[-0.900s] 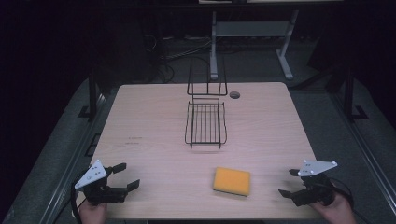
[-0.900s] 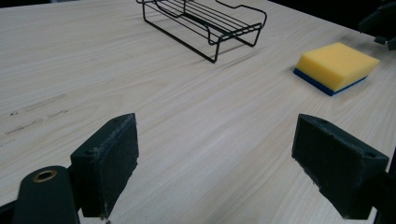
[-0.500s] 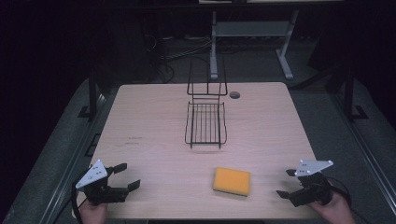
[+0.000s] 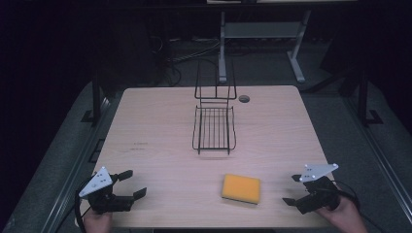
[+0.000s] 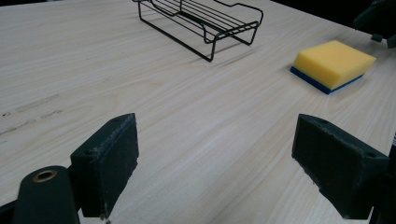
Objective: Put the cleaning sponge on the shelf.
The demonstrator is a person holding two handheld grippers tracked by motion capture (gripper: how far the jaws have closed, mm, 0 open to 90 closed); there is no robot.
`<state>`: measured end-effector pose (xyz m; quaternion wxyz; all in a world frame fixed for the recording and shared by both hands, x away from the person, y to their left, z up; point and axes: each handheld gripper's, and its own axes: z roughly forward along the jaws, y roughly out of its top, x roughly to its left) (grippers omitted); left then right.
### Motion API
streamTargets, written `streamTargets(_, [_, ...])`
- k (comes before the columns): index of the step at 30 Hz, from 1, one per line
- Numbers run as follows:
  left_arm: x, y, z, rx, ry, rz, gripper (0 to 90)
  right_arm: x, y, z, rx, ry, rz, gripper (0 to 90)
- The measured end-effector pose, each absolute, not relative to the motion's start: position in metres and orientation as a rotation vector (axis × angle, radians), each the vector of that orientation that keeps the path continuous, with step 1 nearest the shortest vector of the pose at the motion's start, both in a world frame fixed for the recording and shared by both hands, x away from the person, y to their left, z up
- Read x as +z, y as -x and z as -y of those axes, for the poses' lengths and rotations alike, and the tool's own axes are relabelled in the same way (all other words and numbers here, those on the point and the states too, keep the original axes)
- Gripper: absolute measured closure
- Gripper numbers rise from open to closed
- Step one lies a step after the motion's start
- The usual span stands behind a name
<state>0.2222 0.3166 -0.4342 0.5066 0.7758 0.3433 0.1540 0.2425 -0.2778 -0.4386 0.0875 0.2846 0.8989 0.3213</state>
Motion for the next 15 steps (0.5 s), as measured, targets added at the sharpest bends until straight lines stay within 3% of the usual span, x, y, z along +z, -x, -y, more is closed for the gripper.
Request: streamTargets(15, [-0.435, -0.223, -0.318, 0.369, -1.871, -0.834, 14.1, -0.430, -0.250, 0.259, 0.921, -0.768, -2.749, 14.5])
